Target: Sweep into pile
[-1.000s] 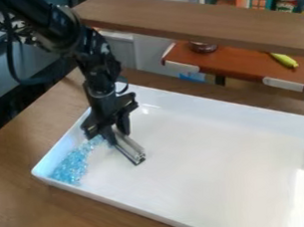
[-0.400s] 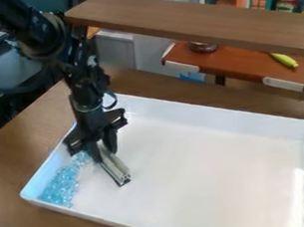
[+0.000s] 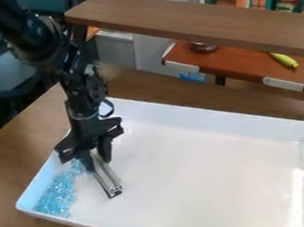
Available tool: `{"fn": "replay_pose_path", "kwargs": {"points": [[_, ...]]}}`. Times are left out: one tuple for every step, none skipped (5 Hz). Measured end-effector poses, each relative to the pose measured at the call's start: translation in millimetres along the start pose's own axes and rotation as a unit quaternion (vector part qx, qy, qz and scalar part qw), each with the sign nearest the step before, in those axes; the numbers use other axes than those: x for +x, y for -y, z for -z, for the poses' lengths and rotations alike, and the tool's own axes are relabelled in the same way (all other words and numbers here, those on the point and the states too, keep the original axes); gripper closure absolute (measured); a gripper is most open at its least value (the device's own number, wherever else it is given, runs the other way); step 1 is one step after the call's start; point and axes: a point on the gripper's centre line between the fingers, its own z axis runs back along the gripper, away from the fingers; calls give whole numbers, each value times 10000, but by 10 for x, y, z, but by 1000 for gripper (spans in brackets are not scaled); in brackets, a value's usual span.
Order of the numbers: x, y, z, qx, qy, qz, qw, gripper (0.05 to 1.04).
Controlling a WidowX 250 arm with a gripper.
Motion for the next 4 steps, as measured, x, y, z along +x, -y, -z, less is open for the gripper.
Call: {"fn": "replay_pose_path", "kwargs": {"points": [[-39, 50, -75, 20, 287, 531, 9982, 727], [-179, 170, -218, -201, 64, 912, 9956, 727], [-432, 475, -486, -668, 77, 1339, 9887, 727], [-625, 773, -694, -812, 89, 1638, 9831, 727]]}}
